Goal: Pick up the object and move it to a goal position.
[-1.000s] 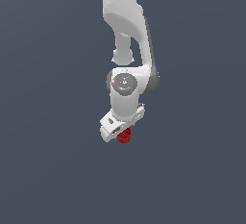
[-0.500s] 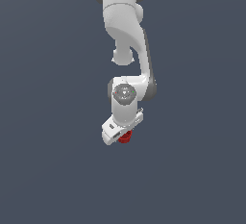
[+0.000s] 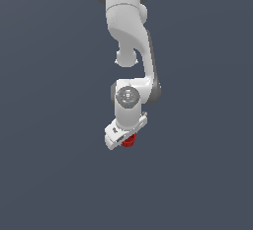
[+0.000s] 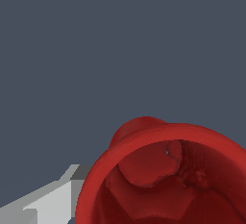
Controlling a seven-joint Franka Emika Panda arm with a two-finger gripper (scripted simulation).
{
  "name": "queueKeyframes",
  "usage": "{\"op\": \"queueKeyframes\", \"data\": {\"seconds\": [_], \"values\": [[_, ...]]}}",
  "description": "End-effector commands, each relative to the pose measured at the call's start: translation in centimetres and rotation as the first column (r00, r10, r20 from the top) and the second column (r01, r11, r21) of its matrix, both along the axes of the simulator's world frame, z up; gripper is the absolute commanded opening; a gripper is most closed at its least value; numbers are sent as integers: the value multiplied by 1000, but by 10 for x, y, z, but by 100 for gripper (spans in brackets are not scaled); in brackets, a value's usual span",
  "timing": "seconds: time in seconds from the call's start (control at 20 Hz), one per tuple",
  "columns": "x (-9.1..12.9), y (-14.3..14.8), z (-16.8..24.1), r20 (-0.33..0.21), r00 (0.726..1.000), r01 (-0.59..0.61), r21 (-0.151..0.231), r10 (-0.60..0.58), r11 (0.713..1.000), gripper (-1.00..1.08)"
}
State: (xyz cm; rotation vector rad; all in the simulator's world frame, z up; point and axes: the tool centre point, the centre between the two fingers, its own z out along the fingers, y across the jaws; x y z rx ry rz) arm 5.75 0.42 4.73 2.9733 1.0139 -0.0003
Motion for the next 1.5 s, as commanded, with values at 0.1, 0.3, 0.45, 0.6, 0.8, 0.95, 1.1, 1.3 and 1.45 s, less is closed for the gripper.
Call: {"op": "queueKeyframes", "data": {"seconds": [0.1, 0.3, 0.45, 0.6, 0.8, 0.95, 1.1, 1.3, 1.45], "values": [[0, 0, 0, 0, 1000, 0, 0, 0, 1000, -100], [-2, 0, 3, 0, 1000, 0, 0, 0, 1000, -100], [-6, 0, 9, 0, 1000, 0, 0, 0, 1000, -100], [-11, 0, 18, 0, 1000, 0, 0, 0, 1000, -100], [-23, 1, 35, 0, 1000, 0, -1, 0, 1000, -100], [-34, 1, 53, 0, 1000, 0, -1, 0, 1000, -100], [-47, 2, 74, 0, 1000, 0, -1, 0, 1000, -100], [-66, 3, 104, 0, 1000, 0, -2, 0, 1000, -100], [-80, 4, 127, 0, 1000, 0, -2, 0, 1000, -100]]}}
